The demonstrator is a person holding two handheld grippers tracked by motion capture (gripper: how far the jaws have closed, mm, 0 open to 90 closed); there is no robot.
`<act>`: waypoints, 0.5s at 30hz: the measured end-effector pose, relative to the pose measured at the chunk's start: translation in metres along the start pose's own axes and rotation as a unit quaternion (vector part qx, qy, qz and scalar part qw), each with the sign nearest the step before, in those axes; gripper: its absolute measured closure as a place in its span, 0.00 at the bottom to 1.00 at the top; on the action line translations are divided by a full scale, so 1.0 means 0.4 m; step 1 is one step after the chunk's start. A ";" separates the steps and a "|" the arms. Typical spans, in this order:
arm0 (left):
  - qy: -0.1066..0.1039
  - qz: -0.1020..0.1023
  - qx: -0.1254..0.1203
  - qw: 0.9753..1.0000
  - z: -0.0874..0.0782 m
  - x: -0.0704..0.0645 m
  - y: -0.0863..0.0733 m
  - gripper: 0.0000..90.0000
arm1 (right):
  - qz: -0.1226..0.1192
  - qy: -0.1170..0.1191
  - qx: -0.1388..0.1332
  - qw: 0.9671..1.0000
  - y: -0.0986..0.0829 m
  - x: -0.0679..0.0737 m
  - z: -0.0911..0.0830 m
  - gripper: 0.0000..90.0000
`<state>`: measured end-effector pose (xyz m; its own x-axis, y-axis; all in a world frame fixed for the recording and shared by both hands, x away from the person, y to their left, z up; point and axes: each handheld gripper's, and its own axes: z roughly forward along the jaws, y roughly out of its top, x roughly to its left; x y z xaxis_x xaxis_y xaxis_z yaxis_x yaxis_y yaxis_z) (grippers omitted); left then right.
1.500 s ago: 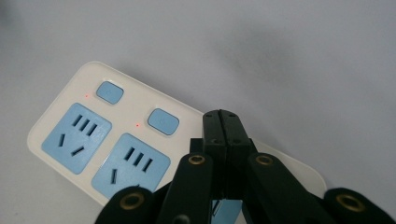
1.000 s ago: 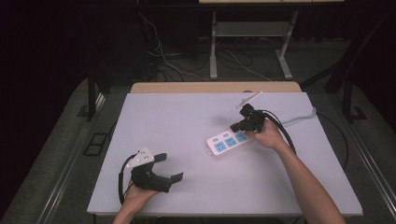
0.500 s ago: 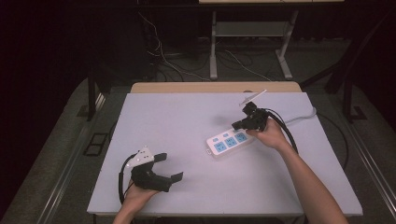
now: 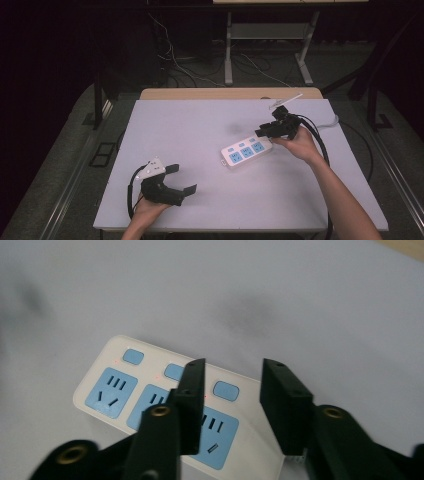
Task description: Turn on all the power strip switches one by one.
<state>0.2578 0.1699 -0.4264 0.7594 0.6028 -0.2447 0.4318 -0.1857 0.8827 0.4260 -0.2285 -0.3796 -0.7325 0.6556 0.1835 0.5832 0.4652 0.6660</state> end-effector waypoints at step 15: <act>-0.001 -0.003 -0.005 1.000 0.000 -0.004 0.000 0.00 | 0.053 -0.021 -0.047 0.997 -0.066 0.027 -0.113 0.00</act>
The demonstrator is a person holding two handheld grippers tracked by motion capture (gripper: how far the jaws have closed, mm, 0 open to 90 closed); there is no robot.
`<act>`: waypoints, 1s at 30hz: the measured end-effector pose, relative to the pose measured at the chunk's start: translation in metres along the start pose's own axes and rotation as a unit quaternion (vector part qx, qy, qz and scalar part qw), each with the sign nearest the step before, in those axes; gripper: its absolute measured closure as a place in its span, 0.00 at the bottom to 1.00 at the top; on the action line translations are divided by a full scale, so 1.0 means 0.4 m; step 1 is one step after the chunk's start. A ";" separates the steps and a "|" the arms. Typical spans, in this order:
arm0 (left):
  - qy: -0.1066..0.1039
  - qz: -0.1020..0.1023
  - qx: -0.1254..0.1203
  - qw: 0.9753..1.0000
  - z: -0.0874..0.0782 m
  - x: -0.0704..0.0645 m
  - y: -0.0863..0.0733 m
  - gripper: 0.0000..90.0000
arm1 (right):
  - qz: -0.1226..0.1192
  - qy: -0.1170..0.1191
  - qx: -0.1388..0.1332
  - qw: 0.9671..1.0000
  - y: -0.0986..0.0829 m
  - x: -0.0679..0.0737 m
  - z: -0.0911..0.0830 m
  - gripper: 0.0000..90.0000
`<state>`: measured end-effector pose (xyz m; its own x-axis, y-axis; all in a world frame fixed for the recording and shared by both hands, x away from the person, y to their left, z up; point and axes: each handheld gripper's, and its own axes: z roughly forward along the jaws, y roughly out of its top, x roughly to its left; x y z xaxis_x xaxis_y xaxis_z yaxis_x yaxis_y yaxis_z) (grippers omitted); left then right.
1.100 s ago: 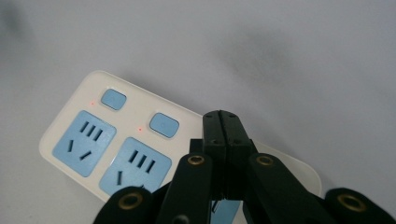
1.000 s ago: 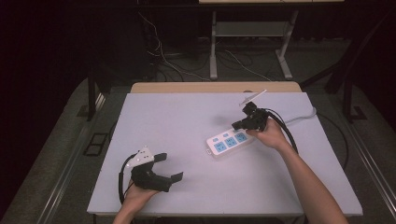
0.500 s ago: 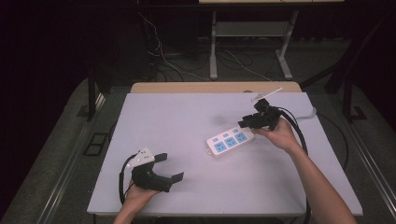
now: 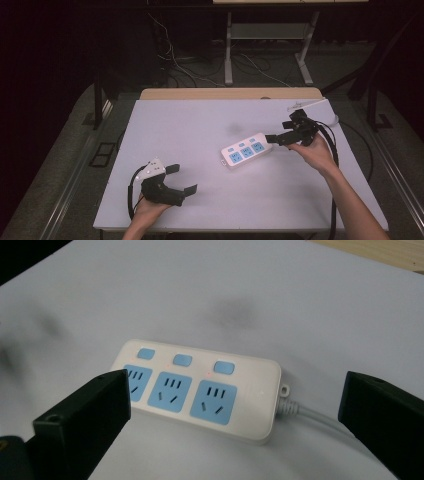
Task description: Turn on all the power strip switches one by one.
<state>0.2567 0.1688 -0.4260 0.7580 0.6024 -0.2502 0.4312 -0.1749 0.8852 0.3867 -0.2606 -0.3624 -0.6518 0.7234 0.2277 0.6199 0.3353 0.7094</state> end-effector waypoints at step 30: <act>0.009 -0.004 0.007 1.000 -0.001 0.010 -0.004 0.00 | 0.044 0.024 -0.061 0.997 -0.309 0.092 -0.100 0.00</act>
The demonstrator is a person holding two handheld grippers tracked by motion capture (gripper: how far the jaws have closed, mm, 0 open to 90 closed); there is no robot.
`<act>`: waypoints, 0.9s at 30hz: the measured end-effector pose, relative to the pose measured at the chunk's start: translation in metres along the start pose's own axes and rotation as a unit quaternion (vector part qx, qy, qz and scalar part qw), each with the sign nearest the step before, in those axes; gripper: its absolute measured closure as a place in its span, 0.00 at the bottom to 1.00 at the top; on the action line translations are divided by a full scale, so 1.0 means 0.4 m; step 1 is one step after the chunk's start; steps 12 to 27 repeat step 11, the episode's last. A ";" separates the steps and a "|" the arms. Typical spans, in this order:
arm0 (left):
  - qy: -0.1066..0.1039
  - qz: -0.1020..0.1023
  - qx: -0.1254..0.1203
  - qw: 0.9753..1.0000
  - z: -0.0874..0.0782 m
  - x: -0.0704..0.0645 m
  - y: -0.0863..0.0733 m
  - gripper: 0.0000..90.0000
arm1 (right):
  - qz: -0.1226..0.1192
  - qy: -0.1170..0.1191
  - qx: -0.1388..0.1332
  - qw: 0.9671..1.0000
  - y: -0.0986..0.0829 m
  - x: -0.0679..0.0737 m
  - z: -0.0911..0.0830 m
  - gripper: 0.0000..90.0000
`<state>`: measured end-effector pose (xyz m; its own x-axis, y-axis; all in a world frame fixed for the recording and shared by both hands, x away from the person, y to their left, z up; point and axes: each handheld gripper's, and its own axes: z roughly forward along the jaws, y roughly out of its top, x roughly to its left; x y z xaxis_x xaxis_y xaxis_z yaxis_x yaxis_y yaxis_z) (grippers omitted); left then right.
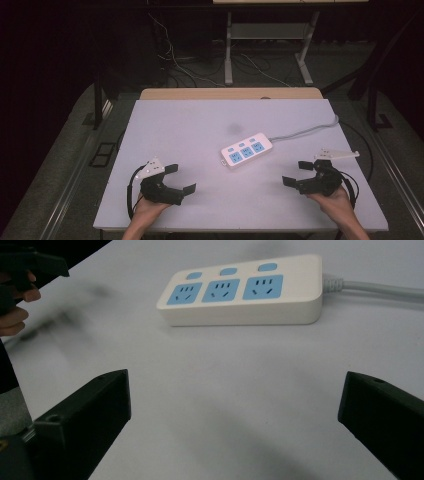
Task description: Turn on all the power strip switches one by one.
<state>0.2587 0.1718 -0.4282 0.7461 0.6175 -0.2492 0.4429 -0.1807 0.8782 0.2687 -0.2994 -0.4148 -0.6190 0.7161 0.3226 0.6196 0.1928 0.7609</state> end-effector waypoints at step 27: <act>-0.003 -0.001 0.007 1.000 0.006 0.000 -0.001 0.00 | 0.004 -0.002 -0.013 1.000 -0.049 0.006 -0.022 0.00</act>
